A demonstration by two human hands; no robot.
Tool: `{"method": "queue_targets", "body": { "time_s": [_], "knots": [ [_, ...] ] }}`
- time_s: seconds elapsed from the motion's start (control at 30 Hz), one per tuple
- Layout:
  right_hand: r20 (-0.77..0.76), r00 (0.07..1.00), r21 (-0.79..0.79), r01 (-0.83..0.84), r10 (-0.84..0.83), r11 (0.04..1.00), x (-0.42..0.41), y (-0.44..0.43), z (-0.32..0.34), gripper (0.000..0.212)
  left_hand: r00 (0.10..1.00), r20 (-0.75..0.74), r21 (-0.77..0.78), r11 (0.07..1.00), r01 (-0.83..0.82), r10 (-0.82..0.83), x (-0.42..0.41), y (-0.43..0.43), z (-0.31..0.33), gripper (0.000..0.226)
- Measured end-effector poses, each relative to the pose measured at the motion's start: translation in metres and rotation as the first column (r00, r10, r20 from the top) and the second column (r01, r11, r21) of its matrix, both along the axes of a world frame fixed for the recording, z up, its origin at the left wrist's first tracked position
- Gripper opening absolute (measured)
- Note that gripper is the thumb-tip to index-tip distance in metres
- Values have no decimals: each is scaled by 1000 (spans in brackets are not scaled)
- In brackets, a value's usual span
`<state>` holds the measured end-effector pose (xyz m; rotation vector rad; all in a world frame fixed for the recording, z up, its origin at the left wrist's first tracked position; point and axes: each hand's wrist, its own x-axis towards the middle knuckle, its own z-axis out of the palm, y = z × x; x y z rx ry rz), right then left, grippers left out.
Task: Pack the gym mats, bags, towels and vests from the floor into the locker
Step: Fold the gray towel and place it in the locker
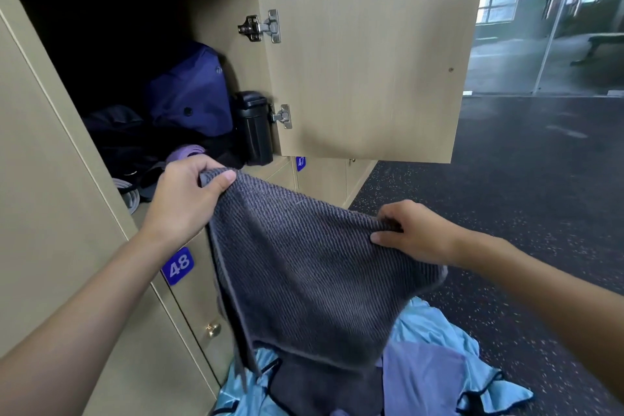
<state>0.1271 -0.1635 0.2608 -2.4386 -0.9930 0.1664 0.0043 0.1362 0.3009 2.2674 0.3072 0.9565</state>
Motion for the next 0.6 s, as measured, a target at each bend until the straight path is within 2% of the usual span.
{"method": "queue_targets", "body": {
  "time_s": [0.17, 0.27, 0.37, 0.43, 0.53, 0.6],
  "knots": [
    [37, 997, 19, 73, -73, 997, 11, -8, -5, 12, 998, -22, 48, 997, -62, 63, -5, 2, -3, 8],
    [45, 992, -7, 117, -117, 993, 14, -10, -10, 8, 997, -26, -4, 997, -73, 73, -3, 6, -4, 9],
    [1, 990, -28, 139, -139, 990, 17, -11, -17, 17, 996, -29, -53, 995, -83, 81, 0, 7, -4, 12],
    [-66, 984, 42, 169, -166, 985, 19, -10, -17, 16, 995, -53, -36, 995, -88, 86, 2, 6, -8, 10],
    [-282, 943, 289, 259, -177, 922, 17, -6, -6, 8, 992, -98, 4, 997, -76, 76, 2, 4, -13, 9],
    [-441, 887, 389, 325, -135, 862, 14, -3, 5, 20, 988, -145, 5, 999, -49, 49, 2, 1, -14, 13]
  ]
}}
